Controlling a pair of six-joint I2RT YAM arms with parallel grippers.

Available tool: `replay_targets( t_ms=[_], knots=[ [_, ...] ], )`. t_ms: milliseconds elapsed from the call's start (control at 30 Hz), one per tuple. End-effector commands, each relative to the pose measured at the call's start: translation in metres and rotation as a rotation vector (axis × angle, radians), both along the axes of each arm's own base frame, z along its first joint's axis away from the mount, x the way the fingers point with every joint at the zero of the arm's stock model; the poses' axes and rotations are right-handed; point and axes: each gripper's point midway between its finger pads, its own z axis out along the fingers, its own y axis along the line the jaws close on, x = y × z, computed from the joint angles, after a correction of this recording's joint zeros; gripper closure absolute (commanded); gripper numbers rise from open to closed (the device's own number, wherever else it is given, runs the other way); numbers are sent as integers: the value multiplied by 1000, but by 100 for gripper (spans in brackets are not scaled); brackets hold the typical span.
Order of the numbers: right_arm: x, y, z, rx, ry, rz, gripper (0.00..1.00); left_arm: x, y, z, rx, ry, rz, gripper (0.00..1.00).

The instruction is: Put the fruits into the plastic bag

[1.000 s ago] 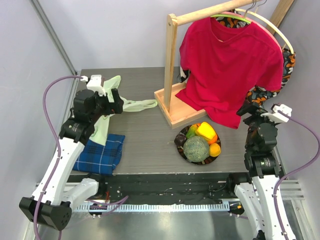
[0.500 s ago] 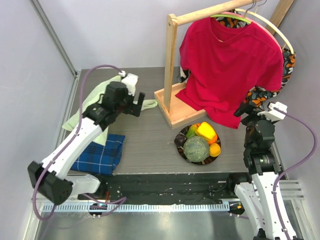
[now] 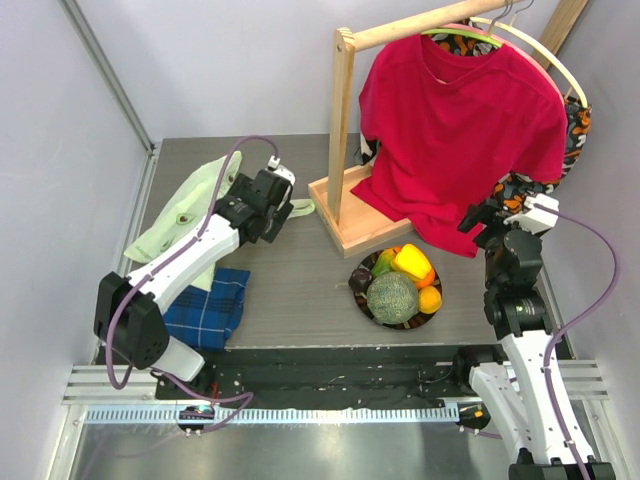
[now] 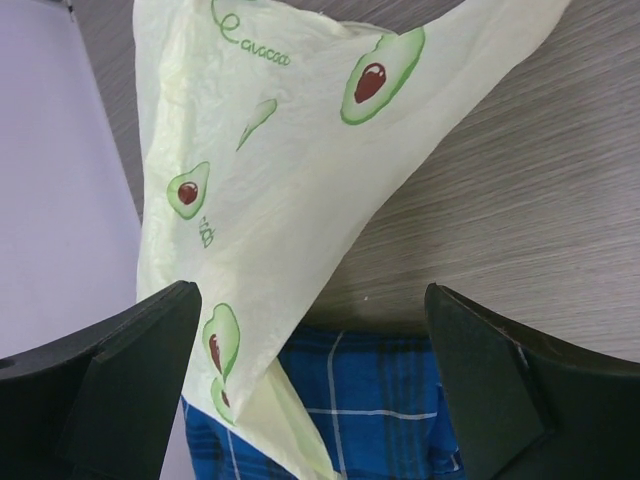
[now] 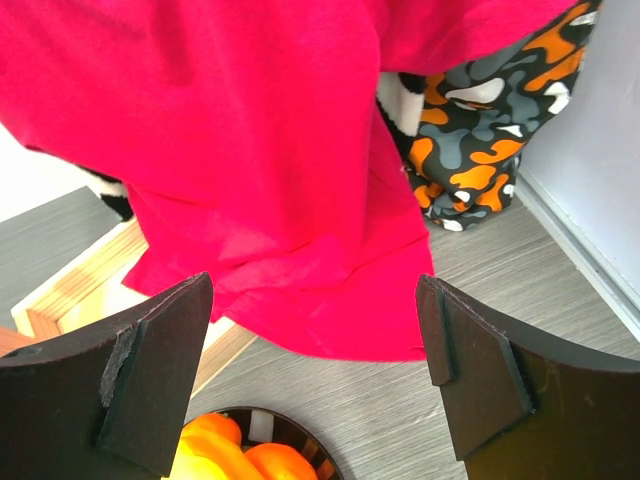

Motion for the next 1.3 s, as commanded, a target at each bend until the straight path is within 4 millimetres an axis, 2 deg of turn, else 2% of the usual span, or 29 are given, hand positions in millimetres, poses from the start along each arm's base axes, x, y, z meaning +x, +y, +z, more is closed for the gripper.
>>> replay_targets(
  t_ms=[0,167,233,333,367,500,567,667,700,733,767,800,833,867,933,967,1033,1067,1133,1200,1233,1267],
  knots=[
    [5,6,33,8,-78,37,9,4,17,-5,76,-1,57,3],
    [2,9,40,17,-86,53,9,6,22,-14,74,30,77,19],
    [1,9,40,17,-81,53,9,5,21,-19,62,46,68,29],
    [2,11,41,21,-74,60,9,5,23,-26,76,66,70,75],
    [3,13,41,20,-69,73,10,5,25,-25,81,66,78,99],
    [6,22,41,25,-55,121,10,3,34,-7,99,8,110,100],
    [7,28,44,29,-60,159,11,0,42,16,81,-82,128,100],
    [11,50,51,54,-80,273,14,-10,50,47,25,-205,108,100],
    [11,67,53,81,-89,363,15,-9,43,55,-31,-249,72,100],
    [12,73,54,98,-92,397,17,-15,42,54,-48,-258,42,100],
    [16,81,56,117,-102,436,18,-25,45,77,-92,-328,10,100],
    [15,93,57,142,-107,501,18,-27,38,88,-144,-372,-38,100],
    [15,101,57,186,-110,535,19,-34,39,90,-164,-399,-59,100],
    [18,107,61,214,-133,563,20,-46,44,111,-198,-474,-85,100],
    [15,122,64,296,-152,635,20,-58,40,120,-263,-546,-148,100],
    [15,127,74,316,-194,664,20,-72,45,137,-301,-616,-173,100],
    [11,142,74,415,-201,724,20,-81,34,141,-356,-643,-251,100],
    [10,148,84,430,-246,754,20,-89,36,150,-383,-678,-260,100],
    [7,163,86,499,-264,795,20,-94,33,154,-416,-692,-279,100],
    [9,176,81,543,-246,805,19,-97,29,159,-443,-702,-301,100],
    [10,184,76,562,-236,812,19,-99,21,160,-474,-691,-341,100],
    [6,201,77,594,-234,836,19,-101,17,161,-491,-690,-359,100]
  ],
)
